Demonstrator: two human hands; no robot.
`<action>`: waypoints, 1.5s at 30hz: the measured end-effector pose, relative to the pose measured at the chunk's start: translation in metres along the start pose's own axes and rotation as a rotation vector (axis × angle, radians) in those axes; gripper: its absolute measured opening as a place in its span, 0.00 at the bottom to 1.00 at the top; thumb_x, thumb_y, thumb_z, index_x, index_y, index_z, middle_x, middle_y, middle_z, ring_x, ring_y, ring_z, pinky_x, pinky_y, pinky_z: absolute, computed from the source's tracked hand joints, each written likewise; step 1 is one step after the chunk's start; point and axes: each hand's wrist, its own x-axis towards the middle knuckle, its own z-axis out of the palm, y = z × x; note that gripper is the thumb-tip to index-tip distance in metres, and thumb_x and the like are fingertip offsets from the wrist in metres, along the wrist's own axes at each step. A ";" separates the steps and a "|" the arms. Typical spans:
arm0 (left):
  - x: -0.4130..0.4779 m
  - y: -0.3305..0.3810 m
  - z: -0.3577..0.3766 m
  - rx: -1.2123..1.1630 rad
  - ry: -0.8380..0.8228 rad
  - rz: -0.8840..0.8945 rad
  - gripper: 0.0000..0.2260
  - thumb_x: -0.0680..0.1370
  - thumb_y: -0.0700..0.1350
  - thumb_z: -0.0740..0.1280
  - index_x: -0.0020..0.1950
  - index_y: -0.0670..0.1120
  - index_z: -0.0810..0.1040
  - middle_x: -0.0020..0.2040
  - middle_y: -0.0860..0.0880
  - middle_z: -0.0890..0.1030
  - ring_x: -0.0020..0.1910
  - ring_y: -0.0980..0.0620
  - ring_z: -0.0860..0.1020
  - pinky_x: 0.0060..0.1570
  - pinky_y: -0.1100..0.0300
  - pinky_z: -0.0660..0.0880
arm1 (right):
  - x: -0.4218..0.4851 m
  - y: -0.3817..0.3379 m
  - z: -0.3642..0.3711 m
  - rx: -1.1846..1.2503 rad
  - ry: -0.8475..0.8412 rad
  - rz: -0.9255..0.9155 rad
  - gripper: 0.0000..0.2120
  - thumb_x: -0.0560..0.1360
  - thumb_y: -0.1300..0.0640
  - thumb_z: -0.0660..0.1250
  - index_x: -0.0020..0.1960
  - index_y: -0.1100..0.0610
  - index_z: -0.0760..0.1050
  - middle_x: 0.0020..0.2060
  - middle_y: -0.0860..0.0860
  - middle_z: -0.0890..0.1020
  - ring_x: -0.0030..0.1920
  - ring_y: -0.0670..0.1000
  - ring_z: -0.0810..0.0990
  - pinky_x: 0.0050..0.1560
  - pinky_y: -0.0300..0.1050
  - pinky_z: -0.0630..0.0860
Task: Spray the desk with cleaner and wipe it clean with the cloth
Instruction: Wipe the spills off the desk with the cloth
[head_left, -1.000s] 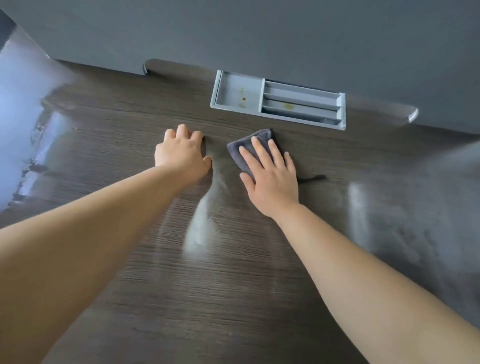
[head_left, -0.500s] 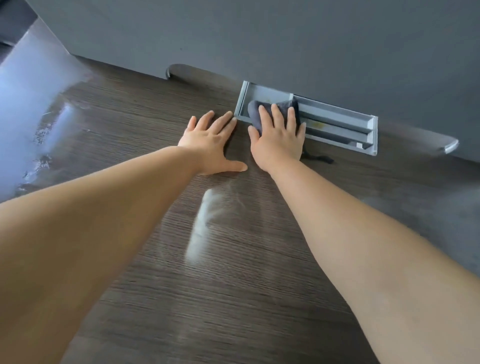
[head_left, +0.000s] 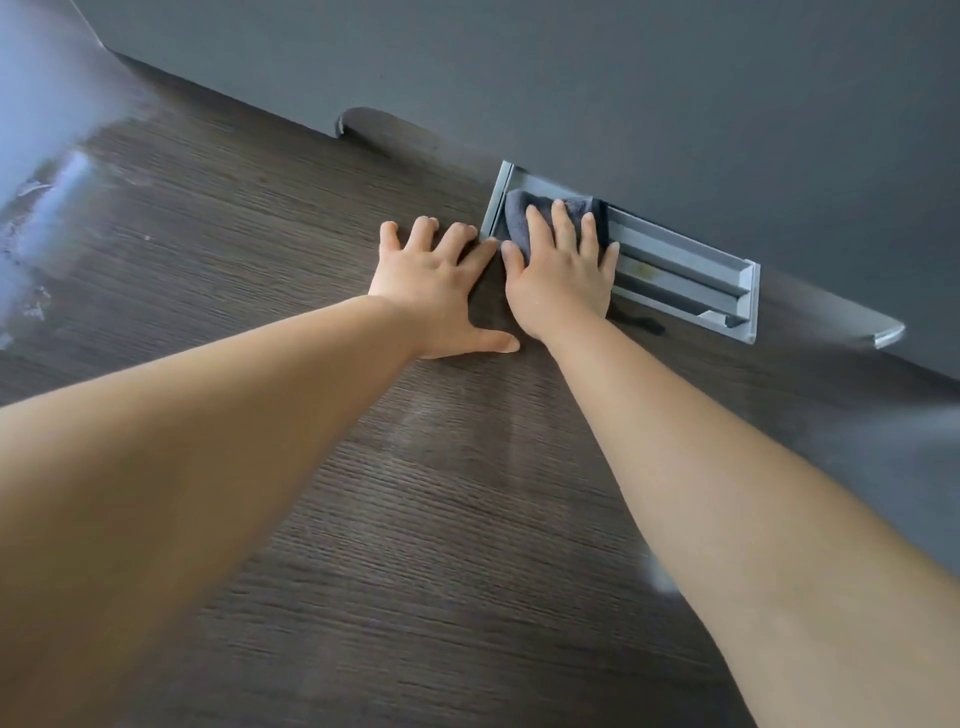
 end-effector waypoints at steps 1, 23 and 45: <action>0.001 -0.001 0.000 0.005 0.002 0.003 0.48 0.62 0.79 0.51 0.75 0.55 0.52 0.73 0.52 0.58 0.70 0.43 0.57 0.68 0.42 0.55 | 0.009 -0.001 -0.002 0.004 -0.003 0.008 0.26 0.81 0.41 0.42 0.77 0.45 0.46 0.78 0.48 0.46 0.77 0.55 0.41 0.73 0.61 0.38; -0.006 0.001 0.010 -0.025 -0.027 0.013 0.48 0.64 0.77 0.39 0.77 0.51 0.41 0.78 0.55 0.44 0.75 0.41 0.45 0.70 0.37 0.42 | -0.001 -0.020 -0.007 0.069 -0.125 0.082 0.26 0.81 0.41 0.41 0.77 0.44 0.44 0.77 0.47 0.43 0.77 0.54 0.42 0.74 0.58 0.40; -0.004 -0.001 0.011 -0.009 -0.017 0.015 0.47 0.65 0.77 0.40 0.77 0.51 0.41 0.78 0.54 0.45 0.75 0.41 0.45 0.70 0.37 0.43 | 0.000 0.015 -0.011 -0.039 -0.010 -0.251 0.22 0.82 0.51 0.51 0.75 0.47 0.57 0.77 0.49 0.54 0.76 0.55 0.50 0.75 0.57 0.46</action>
